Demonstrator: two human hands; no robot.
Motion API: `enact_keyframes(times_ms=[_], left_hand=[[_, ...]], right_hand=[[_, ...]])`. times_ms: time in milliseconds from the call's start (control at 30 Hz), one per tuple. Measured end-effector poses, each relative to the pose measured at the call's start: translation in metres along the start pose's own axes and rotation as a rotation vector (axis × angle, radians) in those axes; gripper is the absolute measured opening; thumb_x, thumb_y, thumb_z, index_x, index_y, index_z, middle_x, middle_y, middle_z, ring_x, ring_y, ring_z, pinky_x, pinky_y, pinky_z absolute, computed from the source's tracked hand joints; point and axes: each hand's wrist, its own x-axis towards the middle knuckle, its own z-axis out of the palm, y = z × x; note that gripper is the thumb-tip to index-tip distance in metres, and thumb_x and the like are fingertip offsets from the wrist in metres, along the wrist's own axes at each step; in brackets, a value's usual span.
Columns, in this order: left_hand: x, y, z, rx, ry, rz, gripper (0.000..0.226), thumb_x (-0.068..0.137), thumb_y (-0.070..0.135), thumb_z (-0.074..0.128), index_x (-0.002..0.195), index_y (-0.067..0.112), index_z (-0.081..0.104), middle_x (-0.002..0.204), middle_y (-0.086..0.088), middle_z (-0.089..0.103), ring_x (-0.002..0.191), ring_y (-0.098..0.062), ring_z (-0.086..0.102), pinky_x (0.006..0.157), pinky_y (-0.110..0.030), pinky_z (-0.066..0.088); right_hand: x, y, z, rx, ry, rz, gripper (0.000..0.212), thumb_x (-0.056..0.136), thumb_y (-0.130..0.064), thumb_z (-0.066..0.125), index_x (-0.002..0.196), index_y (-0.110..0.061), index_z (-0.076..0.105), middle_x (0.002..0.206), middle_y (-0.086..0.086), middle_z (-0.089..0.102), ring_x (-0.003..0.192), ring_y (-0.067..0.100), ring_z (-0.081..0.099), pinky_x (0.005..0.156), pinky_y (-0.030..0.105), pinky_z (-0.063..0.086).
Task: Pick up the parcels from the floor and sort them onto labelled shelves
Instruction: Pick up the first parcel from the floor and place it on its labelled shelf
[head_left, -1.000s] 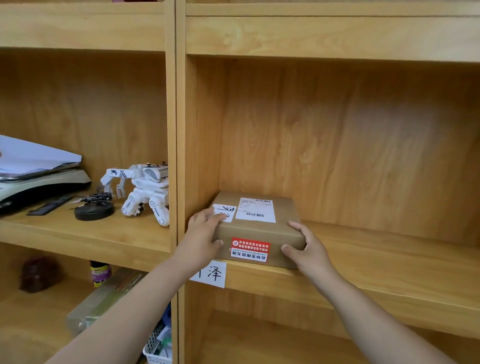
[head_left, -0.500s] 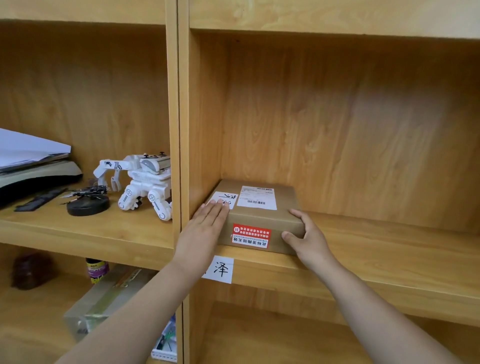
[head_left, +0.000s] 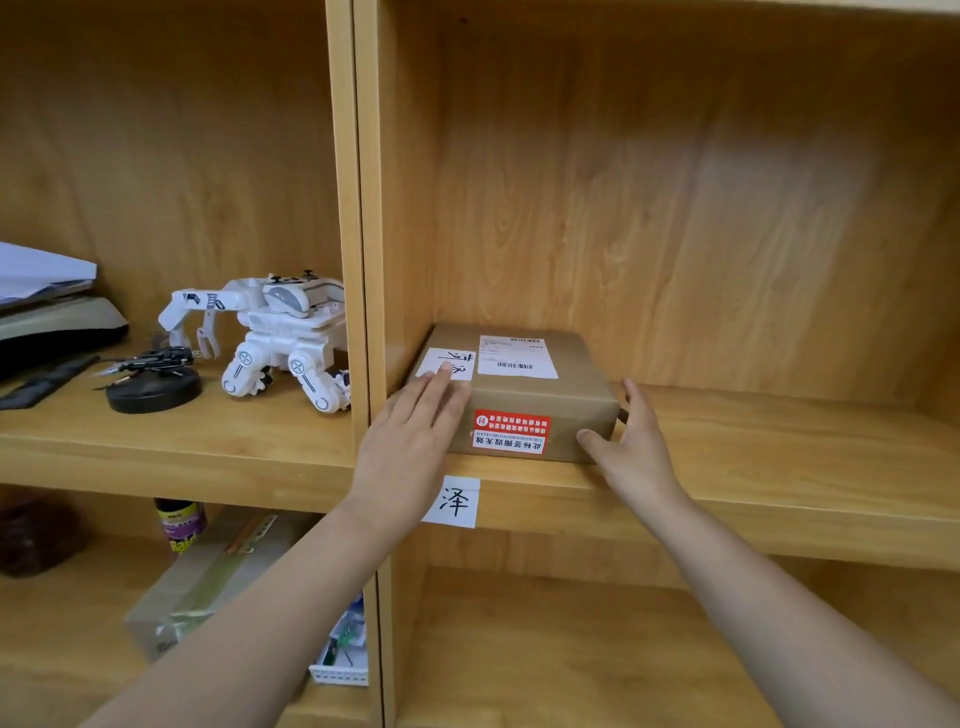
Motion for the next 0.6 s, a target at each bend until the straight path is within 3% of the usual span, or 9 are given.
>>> enact_keyframes(times_ms=[100, 200, 300, 467, 600], left_hand=[[-0.003, -0.005, -0.004, 0.022, 0.106, 0.067, 0.058, 0.065, -0.004, 0.067, 0.121, 0.010, 0.059, 0.133, -0.014, 0.055, 0.118, -0.031, 0.052, 0.097, -0.039, 0.039], [-0.001, -0.005, -0.005, -0.050, 0.199, 0.090, 0.052, 0.065, -0.007, 0.066, 0.114, 0.010, 0.062, 0.130, -0.015, 0.057, 0.112, -0.027, 0.045, 0.090, -0.036, 0.034], [-0.006, 0.012, 0.002, -0.192, 0.270, 0.138, 0.047, 0.072, -0.002, 0.061, 0.116, 0.011, 0.061, 0.132, -0.017, 0.055, 0.106, -0.028, 0.045, 0.087, -0.038, 0.038], [-0.030, 0.061, 0.026, -0.393, 0.201, 0.320, 0.049, 0.068, 0.005, 0.057, 0.117, 0.013, 0.061, 0.133, -0.016, 0.055, 0.106, -0.027, 0.045, 0.086, -0.037, 0.036], [-0.052, 0.090, 0.045, -0.484, 0.098, 0.352, 0.052, 0.066, 0.006, 0.058, 0.117, 0.017, 0.057, 0.137, -0.010, 0.046, 0.102, -0.025, 0.045, 0.079, -0.034, 0.036]], right_hand=[[-0.014, 0.002, 0.004, -0.118, 0.112, -0.063, 0.078, 0.080, -0.013, 0.064, 0.146, -0.013, 0.021, 0.150, 0.011, 0.029, 0.132, 0.030, 0.038, 0.112, 0.042, 0.030], [-0.030, 0.005, 0.007, -0.197, 0.211, -0.185, 0.071, 0.080, -0.007, 0.059, 0.143, -0.009, 0.028, 0.148, 0.015, 0.032, 0.138, 0.027, 0.029, 0.116, 0.034, 0.021], [-0.049, 0.015, 0.010, -0.285, 0.287, -0.215, 0.068, 0.078, -0.009, 0.056, 0.142, -0.010, 0.032, 0.146, 0.016, 0.035, 0.137, 0.027, 0.028, 0.114, 0.036, 0.021], [-0.087, 0.043, 0.004, -0.422, 0.295, -0.168, 0.072, 0.075, -0.003, 0.062, 0.140, -0.014, 0.035, 0.144, 0.013, 0.037, 0.134, 0.025, 0.030, 0.111, 0.039, 0.025], [-0.115, 0.058, -0.010, -0.517, 0.215, -0.040, 0.067, 0.082, -0.008, 0.058, 0.142, -0.020, 0.032, 0.147, 0.007, 0.033, 0.137, 0.022, 0.026, 0.110, 0.039, 0.024]])
